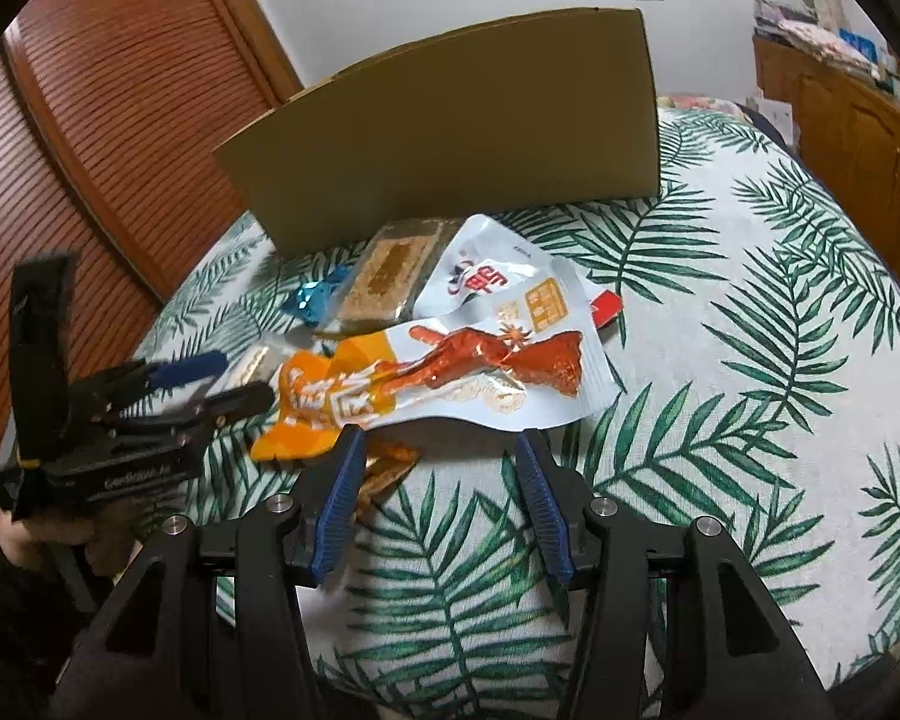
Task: Organize snacks
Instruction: 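Grasp the clear-wrapped white cake bar with the left tool while the right tool grasps the orange sausage pouch, then lift the cake bar with the left tool while the right tool carries the orange pouch over the box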
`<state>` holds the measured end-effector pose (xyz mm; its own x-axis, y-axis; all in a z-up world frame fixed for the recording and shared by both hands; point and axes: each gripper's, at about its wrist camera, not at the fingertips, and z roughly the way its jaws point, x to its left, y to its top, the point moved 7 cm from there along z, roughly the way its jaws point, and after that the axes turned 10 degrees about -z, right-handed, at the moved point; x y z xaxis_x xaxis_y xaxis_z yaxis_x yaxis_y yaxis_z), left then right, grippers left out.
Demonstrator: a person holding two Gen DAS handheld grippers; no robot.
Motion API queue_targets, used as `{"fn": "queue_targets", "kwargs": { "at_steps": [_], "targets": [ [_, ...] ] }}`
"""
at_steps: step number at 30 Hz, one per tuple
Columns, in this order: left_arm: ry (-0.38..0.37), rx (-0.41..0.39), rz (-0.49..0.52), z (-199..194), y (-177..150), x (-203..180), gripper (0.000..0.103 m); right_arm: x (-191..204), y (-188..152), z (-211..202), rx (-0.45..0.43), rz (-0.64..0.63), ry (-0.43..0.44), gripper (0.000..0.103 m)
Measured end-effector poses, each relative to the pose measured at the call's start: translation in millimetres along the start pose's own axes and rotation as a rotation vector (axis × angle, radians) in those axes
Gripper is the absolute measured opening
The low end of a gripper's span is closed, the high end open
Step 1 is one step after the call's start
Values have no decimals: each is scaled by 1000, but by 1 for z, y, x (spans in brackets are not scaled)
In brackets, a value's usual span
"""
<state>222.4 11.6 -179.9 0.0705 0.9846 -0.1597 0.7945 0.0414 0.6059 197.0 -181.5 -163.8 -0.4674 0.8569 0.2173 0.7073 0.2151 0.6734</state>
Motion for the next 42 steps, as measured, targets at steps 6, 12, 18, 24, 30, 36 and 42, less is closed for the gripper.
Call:
{"fn": "queue_targets", "kwargs": {
  "at_steps": [6, 12, 18, 24, 30, 36, 42],
  "targets": [
    [-9, -14, -25, -2, 3, 7, 36, -13, 6, 5, -6, 90, 30, 54],
    [-10, -21, -40, -2, 5, 13, 24, -2, 4, 6, 4, 85, 29, 54],
    [-7, -28, -37, -1, 6, 13, 22, 10, 9, 14, 10, 67, 24, 47],
    [-13, -24, -44, -1, 6, 13, 23, 9, 14, 21, -17, 114, 4, 24],
    [-27, -32, -48, -2, 6, 13, 19, 3, 15, 17, -41, 122, -5, 8],
    [-50, -52, -44, -8, 6, 9, 19, 1, 21, 6, -81, 113, -20, 3],
    [-71, -93, -58, -22, 12, 8, 19, 1, 27, -2, -112, 115, -20, 2]
  ]
}}
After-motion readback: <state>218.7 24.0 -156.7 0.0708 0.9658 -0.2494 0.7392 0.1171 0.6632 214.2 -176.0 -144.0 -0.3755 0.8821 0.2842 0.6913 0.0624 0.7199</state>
